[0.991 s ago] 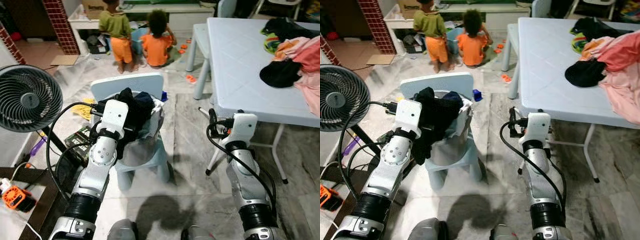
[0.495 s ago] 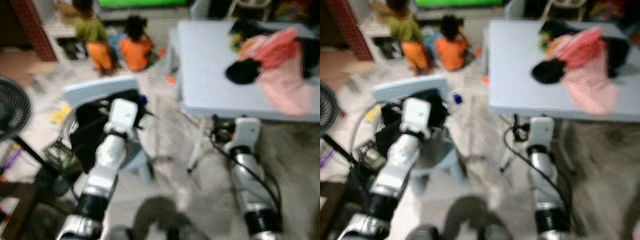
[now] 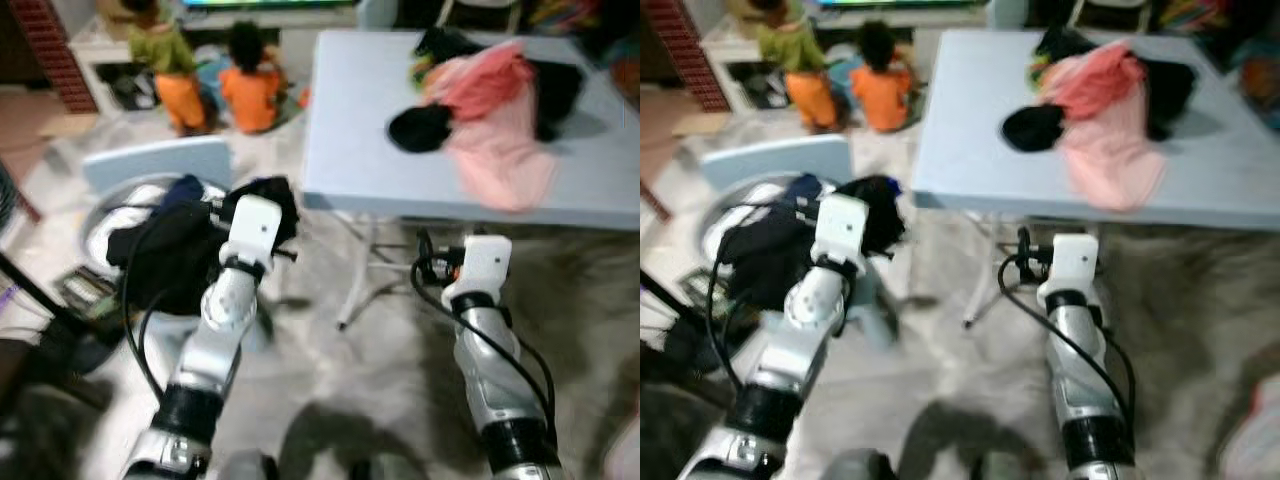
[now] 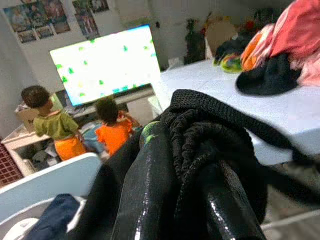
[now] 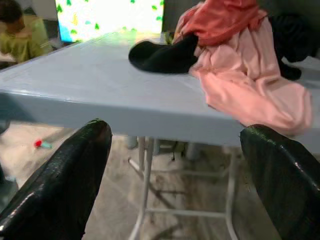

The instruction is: Hang hanger

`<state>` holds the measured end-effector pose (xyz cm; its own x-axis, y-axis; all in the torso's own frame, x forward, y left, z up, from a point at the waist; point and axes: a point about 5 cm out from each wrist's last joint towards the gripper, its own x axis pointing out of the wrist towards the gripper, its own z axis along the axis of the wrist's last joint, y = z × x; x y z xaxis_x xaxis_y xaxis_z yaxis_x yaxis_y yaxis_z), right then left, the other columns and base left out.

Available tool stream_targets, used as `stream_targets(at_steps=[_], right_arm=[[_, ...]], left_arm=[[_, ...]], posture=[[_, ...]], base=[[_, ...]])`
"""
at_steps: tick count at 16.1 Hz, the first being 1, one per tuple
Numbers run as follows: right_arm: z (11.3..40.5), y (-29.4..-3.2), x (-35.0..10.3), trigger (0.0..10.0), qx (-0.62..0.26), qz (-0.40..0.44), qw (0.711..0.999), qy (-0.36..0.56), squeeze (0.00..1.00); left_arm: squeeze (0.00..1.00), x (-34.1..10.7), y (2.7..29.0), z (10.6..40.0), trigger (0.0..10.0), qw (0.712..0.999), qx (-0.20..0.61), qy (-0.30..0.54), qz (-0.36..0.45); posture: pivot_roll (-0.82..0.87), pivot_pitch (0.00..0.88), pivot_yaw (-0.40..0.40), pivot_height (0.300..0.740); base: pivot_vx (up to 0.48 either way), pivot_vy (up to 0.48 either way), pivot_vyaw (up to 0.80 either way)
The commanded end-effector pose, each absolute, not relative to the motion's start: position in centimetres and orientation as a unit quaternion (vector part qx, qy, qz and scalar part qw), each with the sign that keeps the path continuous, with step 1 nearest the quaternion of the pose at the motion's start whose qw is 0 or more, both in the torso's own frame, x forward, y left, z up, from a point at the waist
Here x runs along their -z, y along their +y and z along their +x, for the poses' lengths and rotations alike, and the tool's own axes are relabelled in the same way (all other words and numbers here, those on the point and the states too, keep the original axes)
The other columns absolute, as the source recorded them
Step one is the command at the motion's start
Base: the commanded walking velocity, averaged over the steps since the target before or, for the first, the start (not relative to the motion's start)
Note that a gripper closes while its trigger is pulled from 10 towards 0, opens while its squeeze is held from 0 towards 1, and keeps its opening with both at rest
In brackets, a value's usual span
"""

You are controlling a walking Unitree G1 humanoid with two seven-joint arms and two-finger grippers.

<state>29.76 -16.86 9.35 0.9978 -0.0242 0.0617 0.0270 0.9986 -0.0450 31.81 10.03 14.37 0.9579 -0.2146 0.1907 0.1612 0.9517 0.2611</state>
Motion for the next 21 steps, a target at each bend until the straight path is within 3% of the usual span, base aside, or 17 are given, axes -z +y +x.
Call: stream_targets(at_steps=[1,6,11,14,21], right_arm=[[30.0,-16.3,-9.7,10.0,0.005,-0.020,0.999,-0.035,0.00],[30.1,-16.6,-9.8,10.0,0.009,-0.025,0.999,-0.038,0.00],[29.9,-17.3,-9.7,10.0,0.016,-0.034,0.999,-0.036,0.00],[30.0,-17.2,-9.7,10.0,0.015,-0.035,0.999,-0.035,0.00],[30.0,-17.1,-9.7,10.0,0.012,-0.037,0.999,-0.033,0.00]], left_arm=[[0.00,-14.6,10.8,31.9,10.0,0.983,0.083,-0.110,0.123],[0.00,-15.8,7.6,31.9,10.0,0.979,0.156,-0.103,0.075],[0.00,-13.3,8.9,31.7,10.0,0.986,0.152,-0.043,0.062],[0.00,-13.3,9.2,31.9,10.0,0.986,0.147,-0.039,0.062],[0.00,-13.1,9.5,32.2,10.0,0.988,0.146,-0.028,0.050]], posture=[[0.01,0.086,0.018,0.740],[0.01,0.077,0.020,0.740],[0.00,0.074,0.016,0.740],[0.00,0.076,0.013,0.740],[0.00,0.079,0.011,0.740]], base=[[0.000,-0.416,0.00],[0.000,-0.079,0.00],[0.000,0.000,0.00],[0.000,0.371,-0.17],[0.000,0.480,-0.69]])
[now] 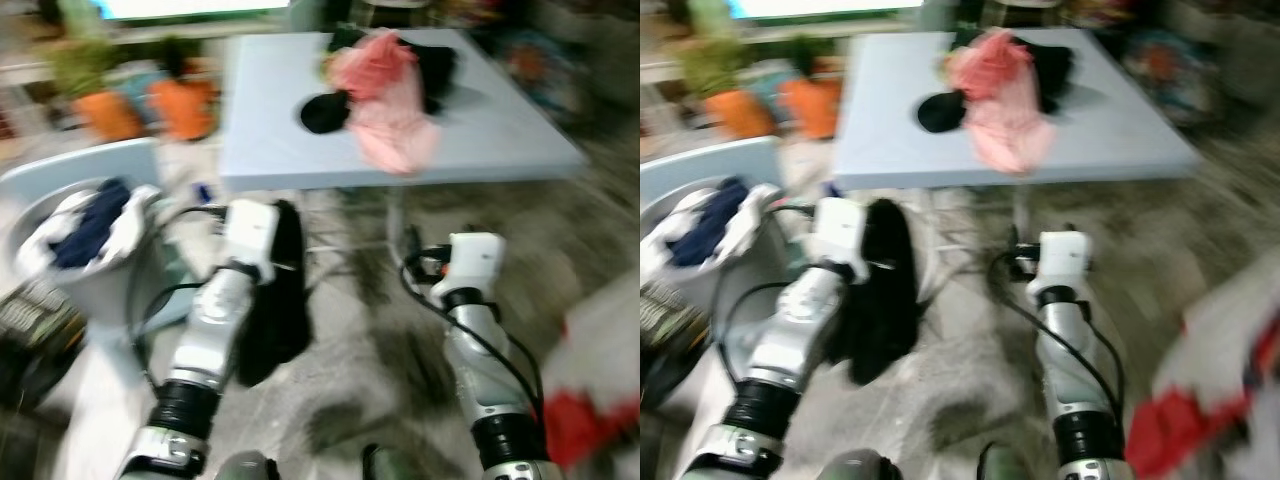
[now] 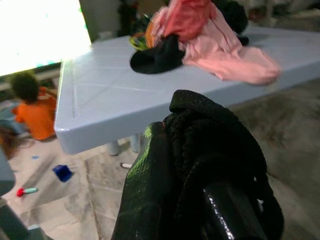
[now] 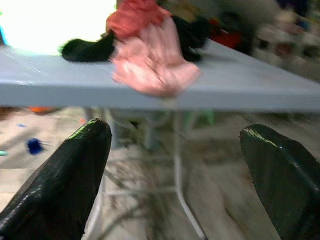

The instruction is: Hang hanger

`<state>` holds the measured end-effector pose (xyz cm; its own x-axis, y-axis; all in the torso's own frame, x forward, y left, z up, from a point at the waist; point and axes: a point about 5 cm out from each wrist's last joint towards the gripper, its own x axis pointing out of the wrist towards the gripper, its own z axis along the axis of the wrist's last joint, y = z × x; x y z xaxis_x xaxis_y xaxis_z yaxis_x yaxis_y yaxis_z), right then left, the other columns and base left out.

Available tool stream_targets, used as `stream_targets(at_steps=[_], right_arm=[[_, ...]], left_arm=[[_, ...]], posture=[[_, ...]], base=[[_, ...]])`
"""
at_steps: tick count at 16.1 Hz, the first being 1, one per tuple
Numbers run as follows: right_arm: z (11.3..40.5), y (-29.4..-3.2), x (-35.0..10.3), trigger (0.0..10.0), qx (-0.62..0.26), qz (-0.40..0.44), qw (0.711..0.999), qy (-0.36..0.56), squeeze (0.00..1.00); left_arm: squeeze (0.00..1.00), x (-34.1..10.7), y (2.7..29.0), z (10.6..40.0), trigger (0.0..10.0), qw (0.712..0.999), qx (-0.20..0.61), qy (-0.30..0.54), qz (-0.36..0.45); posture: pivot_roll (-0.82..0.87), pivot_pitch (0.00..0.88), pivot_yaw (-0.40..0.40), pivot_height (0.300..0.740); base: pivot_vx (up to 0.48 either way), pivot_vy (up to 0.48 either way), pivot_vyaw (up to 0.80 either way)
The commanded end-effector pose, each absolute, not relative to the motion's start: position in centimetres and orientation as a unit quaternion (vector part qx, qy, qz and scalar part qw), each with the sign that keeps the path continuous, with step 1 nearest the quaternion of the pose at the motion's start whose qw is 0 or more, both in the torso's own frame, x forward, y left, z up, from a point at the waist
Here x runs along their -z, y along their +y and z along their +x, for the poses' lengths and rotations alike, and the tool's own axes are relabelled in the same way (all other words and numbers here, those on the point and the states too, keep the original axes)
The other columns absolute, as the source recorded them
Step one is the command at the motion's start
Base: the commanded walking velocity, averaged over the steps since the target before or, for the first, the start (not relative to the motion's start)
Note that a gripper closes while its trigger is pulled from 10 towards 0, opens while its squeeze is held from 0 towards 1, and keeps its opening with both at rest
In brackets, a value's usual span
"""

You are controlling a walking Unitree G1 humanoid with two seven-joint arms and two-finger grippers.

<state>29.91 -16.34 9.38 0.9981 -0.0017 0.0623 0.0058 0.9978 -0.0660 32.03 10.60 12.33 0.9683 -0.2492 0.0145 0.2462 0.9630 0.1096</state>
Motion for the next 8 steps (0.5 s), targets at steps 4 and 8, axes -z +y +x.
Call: stream_targets(at_steps=[4,8], right_arm=[[30.0,-17.1,-9.7,10.0,0.013,-0.034,0.999,-0.031,0.00],[29.9,-17.0,-9.6,10.0,0.013,-0.027,0.999,-0.029,0.00]], left_arm=[[0.00,-13.0,10.2,32.4,10.0,0.987,0.156,-0.023,0.030],[0.00,-12.2,14.2,33.8,10.0,0.996,0.079,-0.006,0.036]], posture=[[-0.01,0.083,0.011,0.740],[-0.01,0.077,0.005,0.740]], base=[[0.000,0.480,-0.80],[0.000,0.337,-0.80]])
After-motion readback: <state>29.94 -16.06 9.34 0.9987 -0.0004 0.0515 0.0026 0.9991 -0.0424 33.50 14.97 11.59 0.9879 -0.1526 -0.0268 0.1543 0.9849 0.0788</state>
